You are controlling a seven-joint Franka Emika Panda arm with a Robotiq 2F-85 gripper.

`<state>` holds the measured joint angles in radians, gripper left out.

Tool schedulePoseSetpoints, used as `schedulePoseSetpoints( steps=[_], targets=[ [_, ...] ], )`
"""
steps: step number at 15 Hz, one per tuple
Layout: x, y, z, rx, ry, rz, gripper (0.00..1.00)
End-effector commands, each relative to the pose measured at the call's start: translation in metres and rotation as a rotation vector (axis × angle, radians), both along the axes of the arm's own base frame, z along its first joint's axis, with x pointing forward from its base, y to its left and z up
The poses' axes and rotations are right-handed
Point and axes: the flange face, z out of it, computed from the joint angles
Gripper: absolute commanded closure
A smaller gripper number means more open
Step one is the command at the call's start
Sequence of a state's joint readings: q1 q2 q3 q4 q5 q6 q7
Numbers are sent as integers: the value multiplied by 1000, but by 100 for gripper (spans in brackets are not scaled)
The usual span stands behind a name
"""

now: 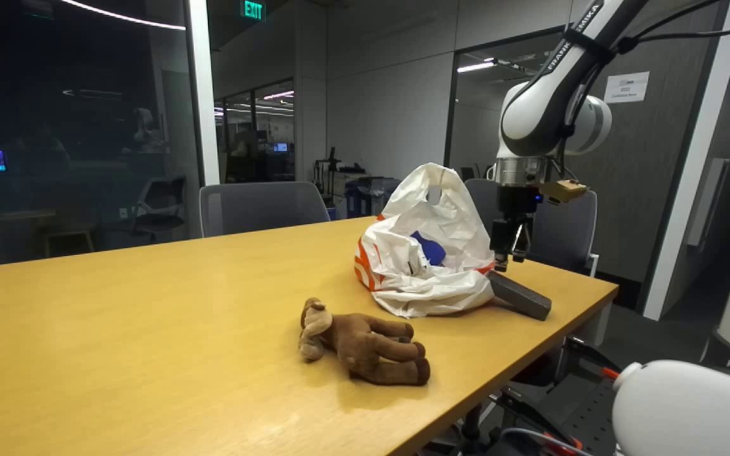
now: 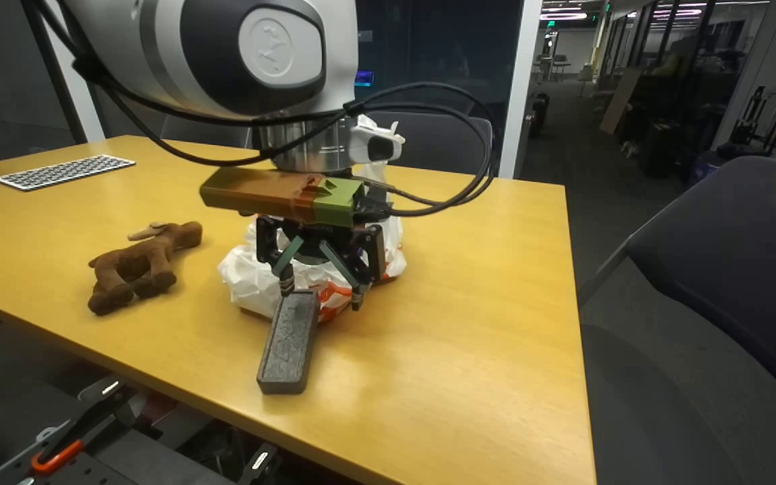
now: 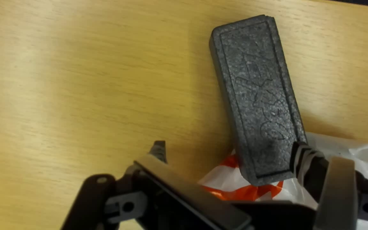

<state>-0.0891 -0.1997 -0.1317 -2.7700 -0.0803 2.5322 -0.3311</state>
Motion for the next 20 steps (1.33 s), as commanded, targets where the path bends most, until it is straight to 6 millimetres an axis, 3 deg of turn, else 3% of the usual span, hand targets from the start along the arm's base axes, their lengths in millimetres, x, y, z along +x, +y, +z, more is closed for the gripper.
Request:
schedulePoseSetpoints(
  steps=[1, 5, 9, 10, 11, 14, 17, 20],
  targets=[
    [-1, 6, -19, 67, 27, 52, 0],
    [-6, 18, -28, 123, 81, 90, 0],
    [-8, 14, -42, 139, 90, 128, 0],
    [-6, 11, -45, 135, 73, 133, 25],
    [-6, 9, -49, 136, 65, 141, 26],
    [-6, 5, -56, 146, 55, 140, 51],
    [-8, 3, -55, 120, 82, 120, 67],
    [-16, -4, -43, 7, 177, 83, 67]
  ],
)
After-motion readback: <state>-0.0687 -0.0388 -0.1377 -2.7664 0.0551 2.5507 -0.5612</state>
